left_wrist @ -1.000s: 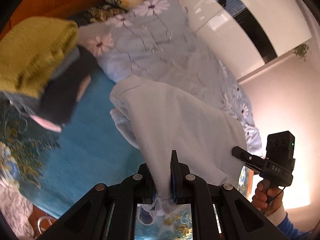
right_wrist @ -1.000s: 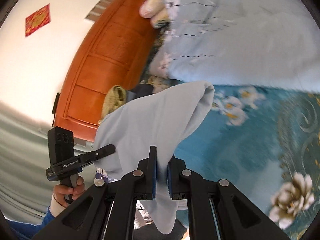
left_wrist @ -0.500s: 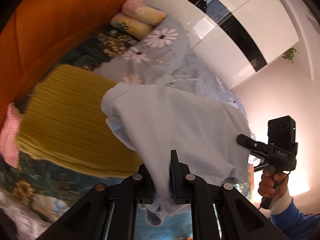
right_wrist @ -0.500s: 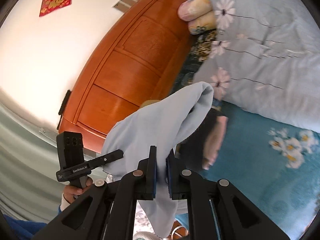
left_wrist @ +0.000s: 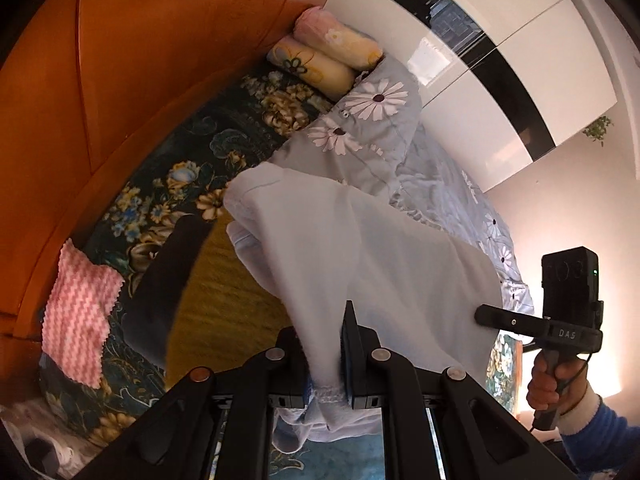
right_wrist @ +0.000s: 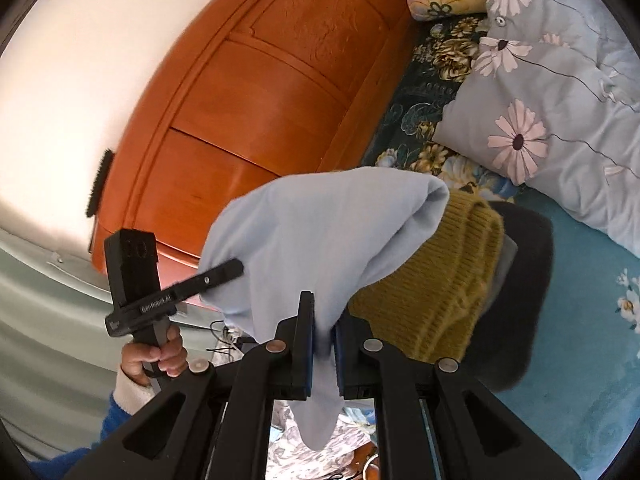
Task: Fold clothes
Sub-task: 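Carry the folded T-shirt with both grippers toward the clothes stack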
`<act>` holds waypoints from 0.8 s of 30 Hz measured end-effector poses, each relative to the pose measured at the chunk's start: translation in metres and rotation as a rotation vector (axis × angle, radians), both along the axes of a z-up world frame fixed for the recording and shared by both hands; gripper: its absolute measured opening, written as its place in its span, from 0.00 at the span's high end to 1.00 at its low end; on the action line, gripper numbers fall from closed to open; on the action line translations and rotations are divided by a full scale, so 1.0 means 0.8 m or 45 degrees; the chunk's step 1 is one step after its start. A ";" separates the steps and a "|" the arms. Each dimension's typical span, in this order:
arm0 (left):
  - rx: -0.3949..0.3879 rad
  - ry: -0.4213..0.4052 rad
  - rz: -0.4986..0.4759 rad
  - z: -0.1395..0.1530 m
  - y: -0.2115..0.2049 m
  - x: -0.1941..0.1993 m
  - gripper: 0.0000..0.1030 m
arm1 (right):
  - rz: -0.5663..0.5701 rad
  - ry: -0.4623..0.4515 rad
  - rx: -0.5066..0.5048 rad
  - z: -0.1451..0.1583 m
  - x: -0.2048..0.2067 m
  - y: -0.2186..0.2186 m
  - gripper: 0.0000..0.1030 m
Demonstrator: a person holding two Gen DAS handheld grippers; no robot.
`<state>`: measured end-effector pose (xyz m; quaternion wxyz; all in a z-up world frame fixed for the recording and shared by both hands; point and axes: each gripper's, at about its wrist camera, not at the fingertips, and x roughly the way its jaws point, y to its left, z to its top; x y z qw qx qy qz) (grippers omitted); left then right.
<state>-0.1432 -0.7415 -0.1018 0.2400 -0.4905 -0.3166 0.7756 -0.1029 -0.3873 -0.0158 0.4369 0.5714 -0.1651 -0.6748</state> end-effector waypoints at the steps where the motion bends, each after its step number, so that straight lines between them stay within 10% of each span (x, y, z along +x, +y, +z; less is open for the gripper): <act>1: 0.000 -0.008 -0.006 -0.006 -0.001 -0.006 0.88 | 0.000 -0.003 0.012 -0.002 -0.003 -0.006 0.91; 24: 0.021 -0.145 0.160 -0.059 -0.037 -0.007 0.67 | -0.047 -0.103 0.182 -0.068 -0.033 -0.004 0.90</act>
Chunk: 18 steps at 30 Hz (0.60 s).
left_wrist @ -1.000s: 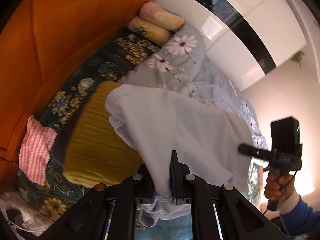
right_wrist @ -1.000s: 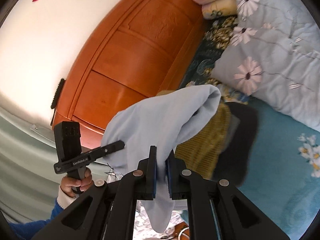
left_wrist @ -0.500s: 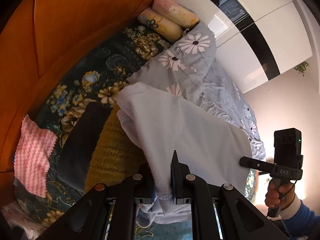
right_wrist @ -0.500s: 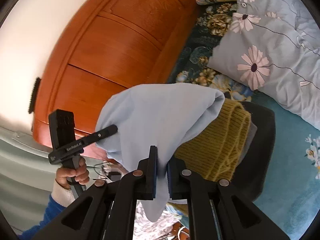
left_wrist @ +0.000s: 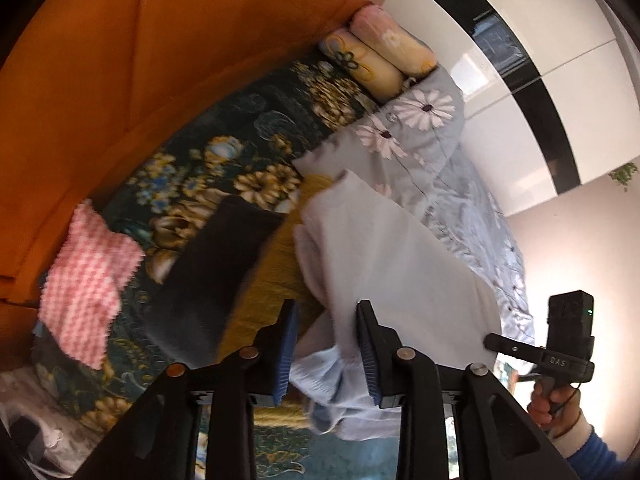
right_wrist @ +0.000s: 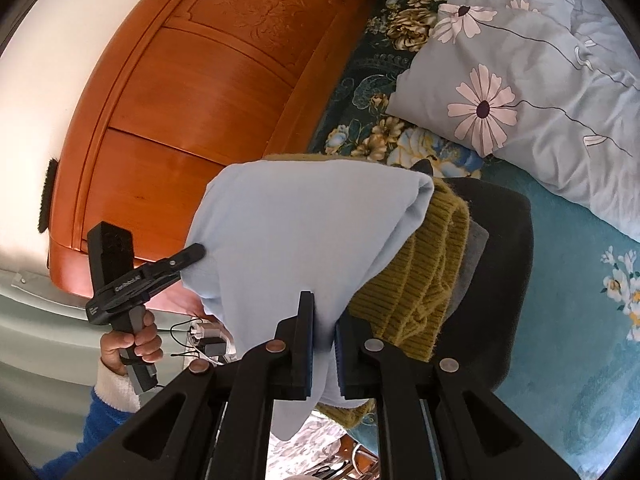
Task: Fold clothes
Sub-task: 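Carry the folded T-shirt with both grippers toward the clothes stack, then lower the folded T-shirt onto the olive knit on the stack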
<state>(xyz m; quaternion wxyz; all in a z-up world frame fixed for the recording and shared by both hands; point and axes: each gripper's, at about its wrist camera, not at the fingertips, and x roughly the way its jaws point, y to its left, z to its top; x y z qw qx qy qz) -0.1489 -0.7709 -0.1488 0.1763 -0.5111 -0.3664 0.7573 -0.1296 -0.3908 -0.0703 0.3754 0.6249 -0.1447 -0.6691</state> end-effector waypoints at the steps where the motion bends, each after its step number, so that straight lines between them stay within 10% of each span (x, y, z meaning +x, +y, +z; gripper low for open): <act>1: -0.019 -0.002 0.016 0.002 -0.004 0.003 0.65 | 0.002 0.001 0.007 0.000 -0.001 0.003 0.90; 11: -0.199 0.143 -0.003 0.066 0.013 0.024 0.59 | -0.021 0.167 0.201 0.035 -0.014 0.042 0.90; 18: -0.283 0.165 -0.149 0.068 0.084 0.011 0.55 | 0.192 0.336 0.175 0.074 0.029 -0.035 0.90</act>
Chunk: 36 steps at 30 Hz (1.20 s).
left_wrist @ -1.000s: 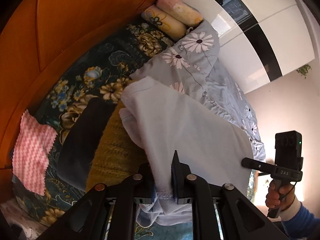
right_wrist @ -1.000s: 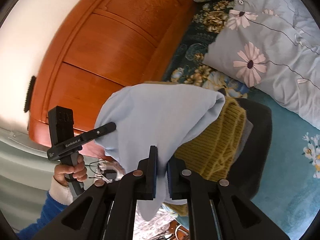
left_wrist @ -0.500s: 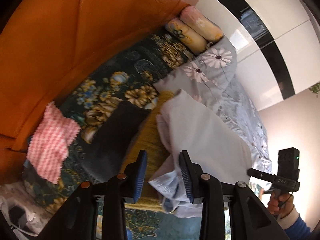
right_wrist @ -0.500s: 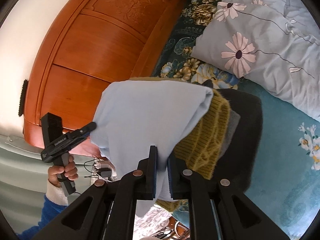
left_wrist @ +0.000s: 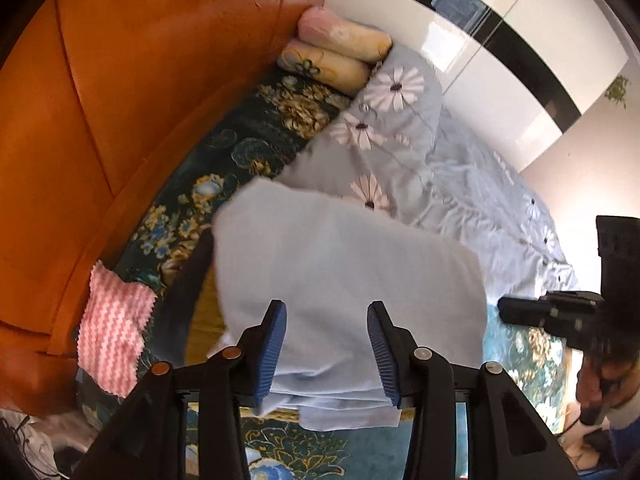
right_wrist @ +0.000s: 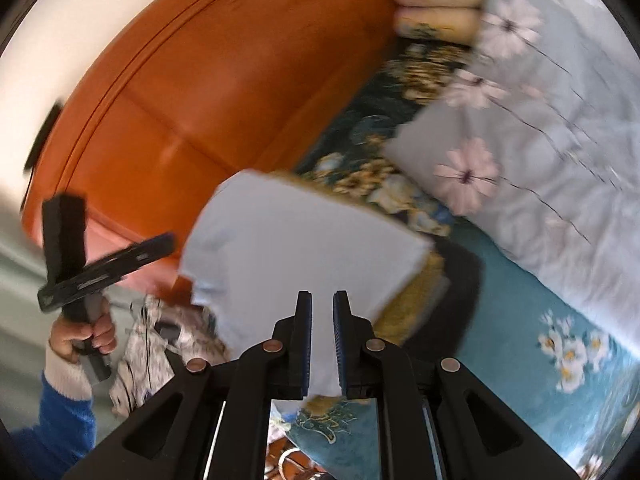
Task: Fold clothes
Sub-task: 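Lower the folded T-shirt onto the olive knit on the stack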
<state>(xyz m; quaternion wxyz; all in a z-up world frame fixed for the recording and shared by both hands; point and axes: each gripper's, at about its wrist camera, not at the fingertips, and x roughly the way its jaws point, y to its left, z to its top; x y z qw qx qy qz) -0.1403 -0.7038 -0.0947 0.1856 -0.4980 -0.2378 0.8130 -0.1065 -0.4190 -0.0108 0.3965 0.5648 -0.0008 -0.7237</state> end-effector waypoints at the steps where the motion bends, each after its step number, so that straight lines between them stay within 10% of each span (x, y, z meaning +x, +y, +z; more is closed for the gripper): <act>1: 0.001 -0.011 0.002 -0.004 0.004 0.001 0.55 | 0.037 0.004 0.012 -0.004 0.008 -0.011 0.90; 9: -0.062 -0.072 -0.026 -0.038 0.030 0.009 0.55 | 0.230 0.077 0.189 -0.049 0.053 -0.039 0.90; 26: -0.013 -0.089 0.051 -0.046 0.018 -0.044 0.46 | 0.039 0.072 0.115 -0.028 -0.015 -0.022 0.90; 36: 0.002 -0.110 0.044 -0.084 0.036 -0.066 0.37 | 0.023 -0.001 0.231 -0.088 -0.056 -0.035 0.90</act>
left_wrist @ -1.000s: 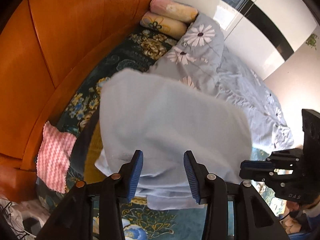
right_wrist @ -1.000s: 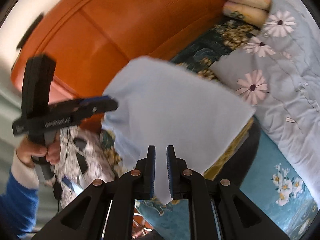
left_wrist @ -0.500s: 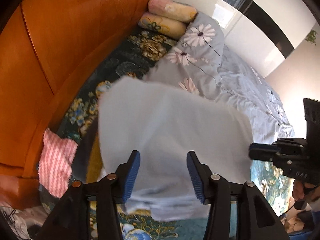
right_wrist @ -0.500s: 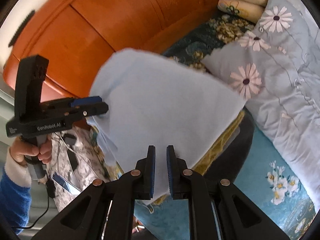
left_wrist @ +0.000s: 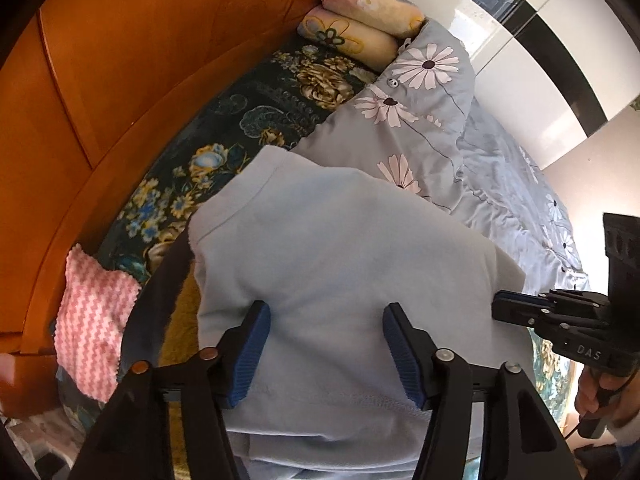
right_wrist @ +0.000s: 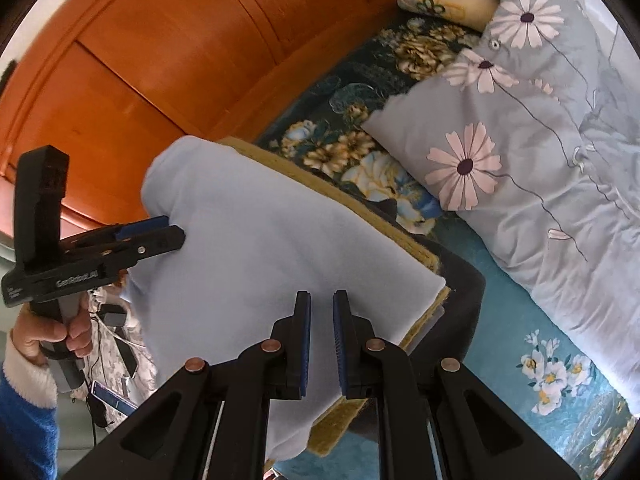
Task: Fold clothes
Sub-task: 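Lower the folded T-shirt onto the olive knit on the stack, then open both grippers and withdraw from the stack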
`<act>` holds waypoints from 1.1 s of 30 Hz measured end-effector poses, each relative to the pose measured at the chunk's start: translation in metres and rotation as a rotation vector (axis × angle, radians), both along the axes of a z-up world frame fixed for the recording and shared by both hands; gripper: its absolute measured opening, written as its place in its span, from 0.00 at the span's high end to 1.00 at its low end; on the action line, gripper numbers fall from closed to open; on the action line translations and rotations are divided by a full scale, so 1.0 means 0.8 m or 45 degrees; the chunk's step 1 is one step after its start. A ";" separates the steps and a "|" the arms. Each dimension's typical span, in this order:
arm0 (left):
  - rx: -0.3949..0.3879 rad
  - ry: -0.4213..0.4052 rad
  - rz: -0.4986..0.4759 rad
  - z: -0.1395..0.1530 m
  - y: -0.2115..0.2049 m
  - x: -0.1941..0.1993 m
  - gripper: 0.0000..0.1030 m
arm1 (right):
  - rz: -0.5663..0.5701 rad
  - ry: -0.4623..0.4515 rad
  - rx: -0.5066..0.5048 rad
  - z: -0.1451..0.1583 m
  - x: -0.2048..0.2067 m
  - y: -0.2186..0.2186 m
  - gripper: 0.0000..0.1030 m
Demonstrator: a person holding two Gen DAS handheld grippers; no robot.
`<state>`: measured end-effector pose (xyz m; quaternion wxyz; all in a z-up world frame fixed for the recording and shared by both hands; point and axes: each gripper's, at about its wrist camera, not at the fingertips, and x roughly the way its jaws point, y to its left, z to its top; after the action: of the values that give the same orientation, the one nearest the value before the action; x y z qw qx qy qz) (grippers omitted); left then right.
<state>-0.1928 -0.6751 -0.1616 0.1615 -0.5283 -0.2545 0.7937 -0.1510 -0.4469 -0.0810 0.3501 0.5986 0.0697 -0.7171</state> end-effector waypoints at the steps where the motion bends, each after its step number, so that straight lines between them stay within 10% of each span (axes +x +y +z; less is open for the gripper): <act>1: -0.003 0.008 -0.003 0.000 0.001 0.000 0.37 | -0.003 -0.009 0.000 -0.004 -0.002 -0.001 0.90; 24: -0.064 0.162 0.096 0.075 0.005 0.061 0.30 | 0.009 0.061 -0.076 0.043 0.016 0.023 0.88; 28: -0.028 0.203 0.172 0.088 0.014 0.104 0.21 | 0.041 0.124 -0.087 0.055 0.050 0.035 0.57; 33: 0.003 0.198 0.221 0.082 0.035 0.147 0.16 | 0.083 0.151 -0.062 0.045 0.098 0.053 0.53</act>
<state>-0.0753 -0.6471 -0.0959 0.1121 -0.4409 -0.2870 0.8430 -0.0724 -0.4047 -0.0447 0.3830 0.5438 0.0922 -0.7410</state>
